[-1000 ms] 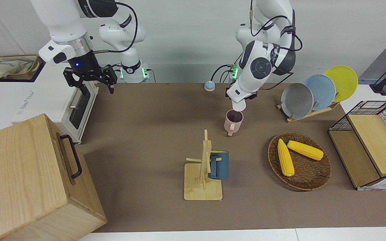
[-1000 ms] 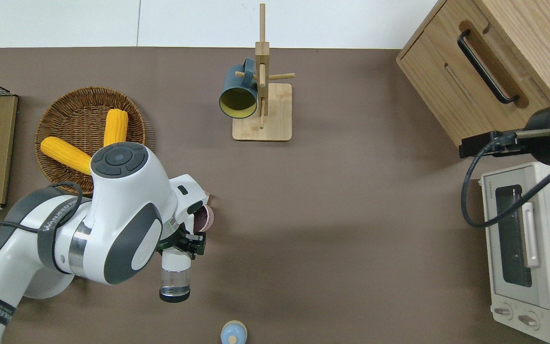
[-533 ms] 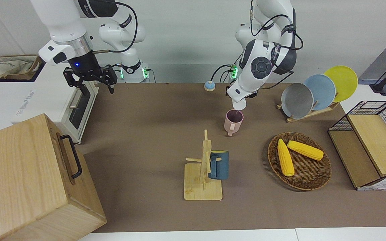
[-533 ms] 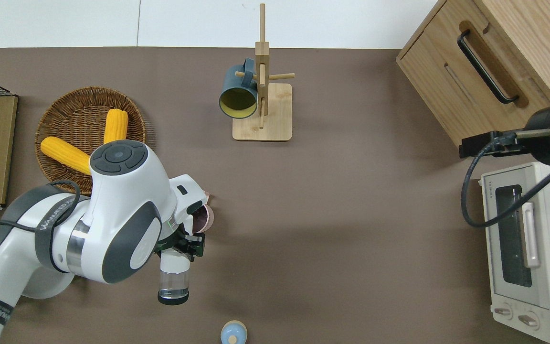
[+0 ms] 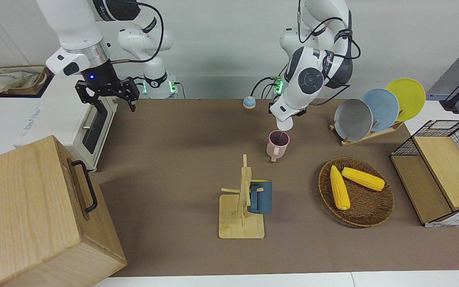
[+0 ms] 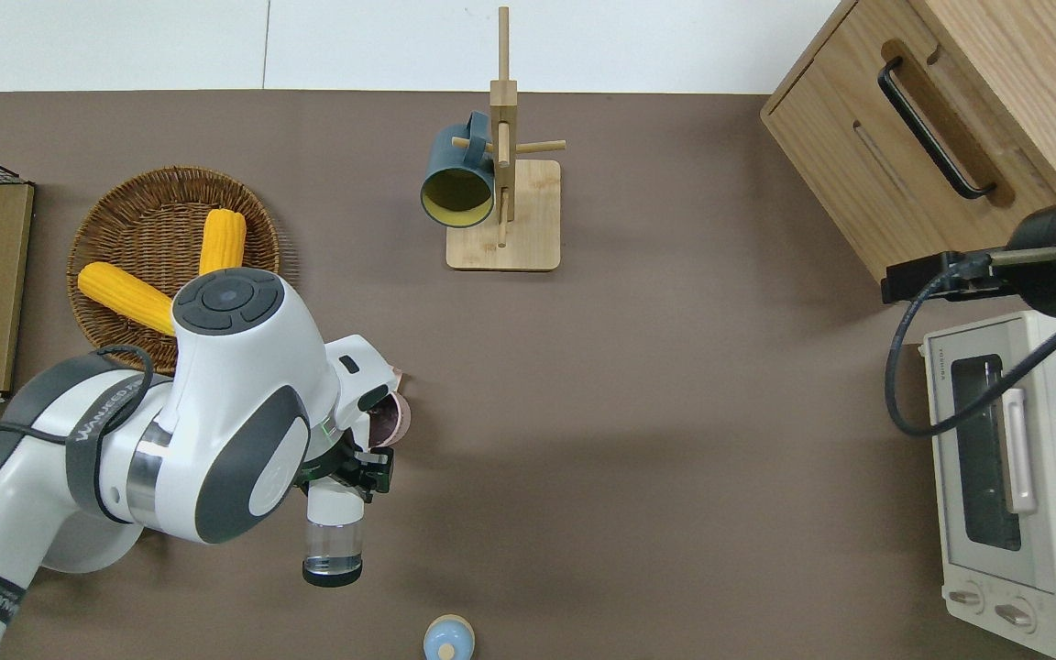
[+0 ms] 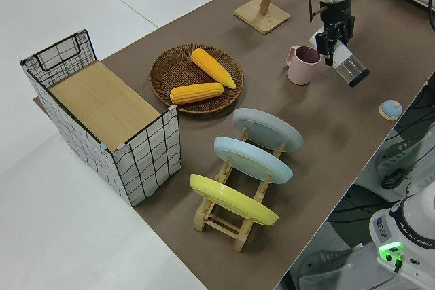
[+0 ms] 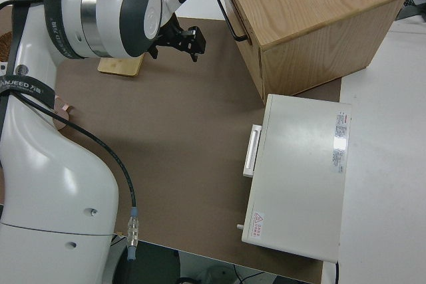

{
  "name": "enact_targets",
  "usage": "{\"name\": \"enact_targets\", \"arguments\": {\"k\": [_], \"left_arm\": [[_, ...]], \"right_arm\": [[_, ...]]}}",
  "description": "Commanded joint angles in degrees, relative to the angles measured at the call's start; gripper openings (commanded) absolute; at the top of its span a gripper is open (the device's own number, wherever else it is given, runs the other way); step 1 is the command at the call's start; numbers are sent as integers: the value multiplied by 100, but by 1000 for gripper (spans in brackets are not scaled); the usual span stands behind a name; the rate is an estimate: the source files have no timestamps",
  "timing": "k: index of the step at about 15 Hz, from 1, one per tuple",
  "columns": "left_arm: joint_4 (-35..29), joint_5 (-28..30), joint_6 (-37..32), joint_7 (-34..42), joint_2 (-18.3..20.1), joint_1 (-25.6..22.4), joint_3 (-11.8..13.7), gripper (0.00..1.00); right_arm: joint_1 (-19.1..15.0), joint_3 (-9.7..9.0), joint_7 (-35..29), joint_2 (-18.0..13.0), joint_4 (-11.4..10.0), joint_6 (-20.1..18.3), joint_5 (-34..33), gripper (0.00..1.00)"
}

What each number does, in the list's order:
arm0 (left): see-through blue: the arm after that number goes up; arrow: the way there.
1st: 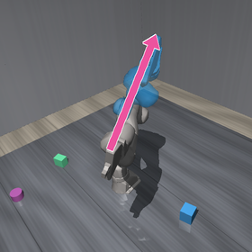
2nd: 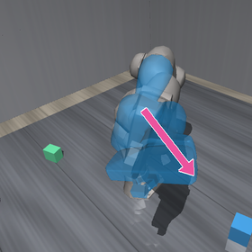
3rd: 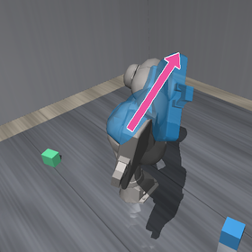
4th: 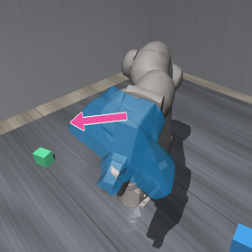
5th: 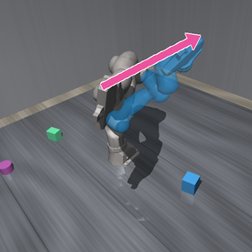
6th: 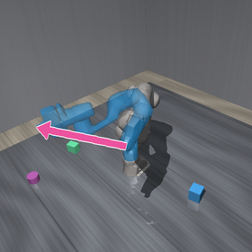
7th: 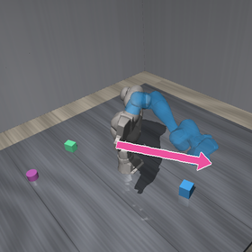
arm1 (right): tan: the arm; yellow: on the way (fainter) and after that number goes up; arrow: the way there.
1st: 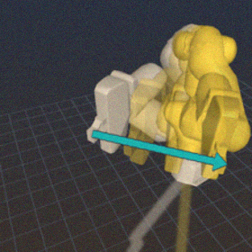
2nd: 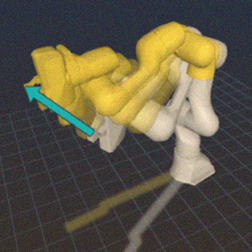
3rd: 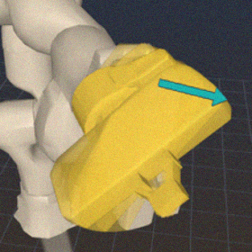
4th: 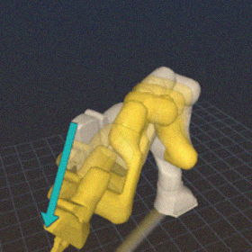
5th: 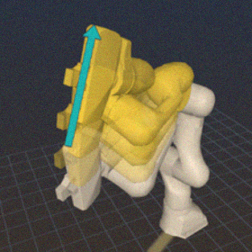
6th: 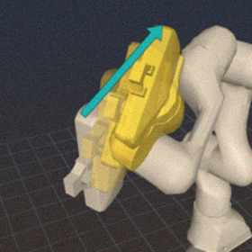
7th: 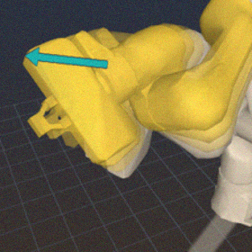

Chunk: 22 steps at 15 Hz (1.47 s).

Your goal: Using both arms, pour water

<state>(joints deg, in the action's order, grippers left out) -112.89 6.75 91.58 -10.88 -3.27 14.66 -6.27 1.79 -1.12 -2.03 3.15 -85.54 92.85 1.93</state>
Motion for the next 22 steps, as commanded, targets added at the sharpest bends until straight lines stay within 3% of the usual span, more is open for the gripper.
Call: {"name": "enact_targets", "arguments": {"k": [1, 13, 18, 22], "left_arm": [[189, -16, -246, -98, -7, 28, 20, 0], [110, -7, -194, -116, 178, 45, 11, 0], [-381, -7, 314, -98, 686, 63, 11, 0], [-1311, -7, 1437, -98, 1423, 72, 3, 1]], "right_arm": [[-29, 6, 106, -87, -77, -30, 150, 990], [-29, 6, 106, -87, -77, -30, 150, 990], [-29, 6, 106, -87, -77, -30, 150, 990], [-29, 6, 106, -87, -77, -30, 150, 990]]}}
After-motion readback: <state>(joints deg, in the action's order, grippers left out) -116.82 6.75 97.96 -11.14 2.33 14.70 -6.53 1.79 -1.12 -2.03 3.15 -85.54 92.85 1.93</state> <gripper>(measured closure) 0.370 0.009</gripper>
